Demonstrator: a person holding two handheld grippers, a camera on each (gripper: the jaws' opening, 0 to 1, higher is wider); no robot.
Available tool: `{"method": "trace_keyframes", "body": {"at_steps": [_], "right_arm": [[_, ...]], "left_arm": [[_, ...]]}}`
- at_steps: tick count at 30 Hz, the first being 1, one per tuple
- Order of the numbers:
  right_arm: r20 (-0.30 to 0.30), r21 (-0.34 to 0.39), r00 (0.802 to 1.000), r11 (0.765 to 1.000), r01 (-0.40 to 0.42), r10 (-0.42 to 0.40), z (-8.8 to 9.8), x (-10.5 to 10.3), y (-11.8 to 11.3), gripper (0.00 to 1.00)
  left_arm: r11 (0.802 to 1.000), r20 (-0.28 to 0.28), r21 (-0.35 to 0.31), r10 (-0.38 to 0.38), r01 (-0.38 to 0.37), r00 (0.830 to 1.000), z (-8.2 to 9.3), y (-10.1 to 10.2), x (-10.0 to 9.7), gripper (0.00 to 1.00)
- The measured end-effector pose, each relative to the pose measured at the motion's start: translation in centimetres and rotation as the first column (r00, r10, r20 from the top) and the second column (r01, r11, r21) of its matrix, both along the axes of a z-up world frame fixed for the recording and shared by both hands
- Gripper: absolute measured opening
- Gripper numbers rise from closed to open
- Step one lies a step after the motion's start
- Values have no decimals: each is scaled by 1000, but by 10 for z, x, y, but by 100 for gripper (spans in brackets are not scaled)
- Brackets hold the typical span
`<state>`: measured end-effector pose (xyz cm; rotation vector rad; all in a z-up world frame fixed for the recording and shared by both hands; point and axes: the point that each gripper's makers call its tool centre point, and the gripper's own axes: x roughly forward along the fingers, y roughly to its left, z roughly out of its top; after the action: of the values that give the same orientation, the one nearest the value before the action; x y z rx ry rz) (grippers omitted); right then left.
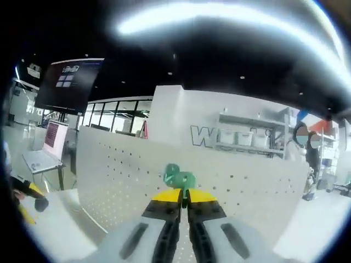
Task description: Insert the hook assembly into the mounting plate slot until the hook locks in place.
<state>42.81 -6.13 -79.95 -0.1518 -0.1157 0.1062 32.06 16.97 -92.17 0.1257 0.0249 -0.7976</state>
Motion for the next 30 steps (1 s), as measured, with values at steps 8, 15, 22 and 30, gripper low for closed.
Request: {"method": "trace_keyframes", "body": {"at_steps": [8, 15, 22, 30], "right_arm": [[1, 26, 999, 999, 33, -33, 6, 29, -12, 1], [-17, 25, 999, 999, 36, -36, 2, 43, -14, 1], [-30, 12, 998, 998, 54, -54, -4, 48, -18, 1], [-24, 19, 997, 998, 67, -67, -5, 51, -20, 1]], "left_arm": [[1000, -12, -6, 1, -1, 1000, -1, 1, 1, 51], [1000, -11, -12, 2, -2, 1000, 0, 3, 1, 50], [1000, -17, -11, -1, 1, 1000, -1, 2, 2, 50], [1000, -19, -12, -7, 7, 1000, -1, 2, 2, 48]]}}
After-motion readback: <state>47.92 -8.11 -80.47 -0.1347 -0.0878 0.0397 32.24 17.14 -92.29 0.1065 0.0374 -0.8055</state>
